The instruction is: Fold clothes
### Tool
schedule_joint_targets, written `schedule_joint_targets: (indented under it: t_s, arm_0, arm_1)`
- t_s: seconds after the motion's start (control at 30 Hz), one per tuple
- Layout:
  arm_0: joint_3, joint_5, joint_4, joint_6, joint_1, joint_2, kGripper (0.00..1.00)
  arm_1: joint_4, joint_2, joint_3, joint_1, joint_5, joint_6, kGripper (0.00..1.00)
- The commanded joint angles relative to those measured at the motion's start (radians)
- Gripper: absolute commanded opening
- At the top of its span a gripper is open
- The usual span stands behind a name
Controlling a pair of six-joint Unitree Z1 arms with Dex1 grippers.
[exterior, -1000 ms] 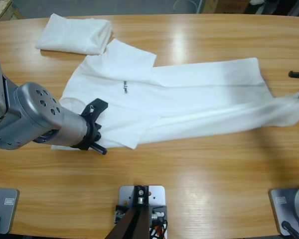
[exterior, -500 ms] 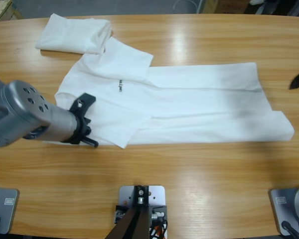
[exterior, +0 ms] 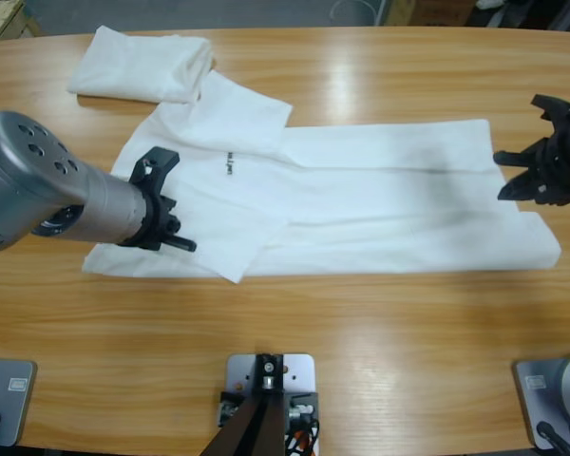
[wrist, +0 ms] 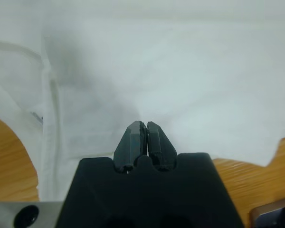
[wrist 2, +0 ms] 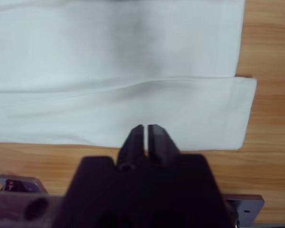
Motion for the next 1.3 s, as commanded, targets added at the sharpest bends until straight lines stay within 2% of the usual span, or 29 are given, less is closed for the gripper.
schedule_joint_targets:
  t_s: [0.03, 0.2, 0.43, 0.53, 0.77, 1.3]
  arm_0:
    - [-0.122, -0.034, 0.012, 0.018, 0.006, 0.079, 0.000]
    - [-0.199, -0.133, 0.010, 0.039, -0.003, 0.123, 0.000]
    - [-0.239, -0.278, 0.006, 0.041, -0.007, 0.225, 0.000]
    - [-0.260, -0.341, -0.040, 0.079, -0.024, 0.234, 0.000]
    - [-0.340, -0.342, -0.150, 0.167, -0.063, 0.240, 0.000]
    - [-0.357, -0.296, -0.116, 0.159, -0.061, 0.394, 0.000]
  arm_1:
    - [-0.053, -0.021, 0.087, 0.014, 0.020, 0.009, 0.000]
    - [-0.057, -0.023, 0.090, 0.016, 0.018, 0.009, 0.000]
    - [-0.064, -0.022, 0.097, 0.016, 0.017, 0.009, 0.000]
    - [-0.066, -0.023, 0.100, 0.016, 0.017, 0.009, 0.000]
    - [-0.073, -0.023, 0.106, 0.016, 0.017, 0.007, 0.000]
    - [-0.070, -0.034, 0.110, 0.016, 0.017, 0.004, 0.000]
